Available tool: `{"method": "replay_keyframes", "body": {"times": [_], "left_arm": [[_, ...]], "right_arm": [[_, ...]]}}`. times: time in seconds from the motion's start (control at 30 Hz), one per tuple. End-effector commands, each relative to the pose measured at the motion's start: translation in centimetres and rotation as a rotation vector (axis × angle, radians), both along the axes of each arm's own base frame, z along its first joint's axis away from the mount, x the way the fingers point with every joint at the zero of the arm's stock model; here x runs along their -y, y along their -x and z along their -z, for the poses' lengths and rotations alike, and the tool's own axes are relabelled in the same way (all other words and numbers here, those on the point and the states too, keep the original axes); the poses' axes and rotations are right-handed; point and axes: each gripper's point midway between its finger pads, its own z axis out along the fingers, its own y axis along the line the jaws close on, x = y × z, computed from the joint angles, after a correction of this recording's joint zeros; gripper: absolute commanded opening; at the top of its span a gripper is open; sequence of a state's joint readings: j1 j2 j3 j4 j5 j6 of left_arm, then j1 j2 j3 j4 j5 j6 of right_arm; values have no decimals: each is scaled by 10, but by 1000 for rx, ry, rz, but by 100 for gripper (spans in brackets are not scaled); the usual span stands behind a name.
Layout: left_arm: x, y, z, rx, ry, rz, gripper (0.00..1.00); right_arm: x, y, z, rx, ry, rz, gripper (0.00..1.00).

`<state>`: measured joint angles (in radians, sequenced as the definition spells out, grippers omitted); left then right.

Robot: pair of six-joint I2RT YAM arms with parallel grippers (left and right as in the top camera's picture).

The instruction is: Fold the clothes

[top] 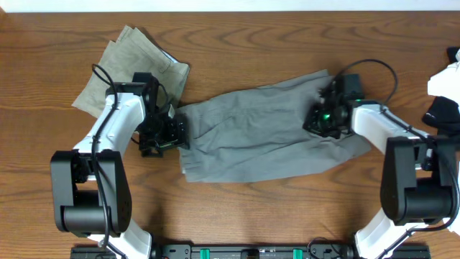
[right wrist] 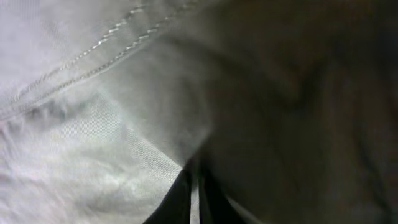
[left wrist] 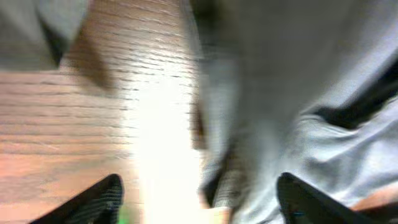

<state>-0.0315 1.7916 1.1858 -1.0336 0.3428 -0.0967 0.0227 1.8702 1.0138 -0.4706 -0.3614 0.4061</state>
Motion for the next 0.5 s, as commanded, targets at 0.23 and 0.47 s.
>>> {"method": "replay_keyframes", "body": {"times": [0.23,0.47], "left_arm": [[38,-14,17,82,233,-92,88],[65,-5,32,74,327,-137,88]], "right_arm": [[85,42,53,-202,223,198,12],[85,42,53,-202,223,196,12]]}}
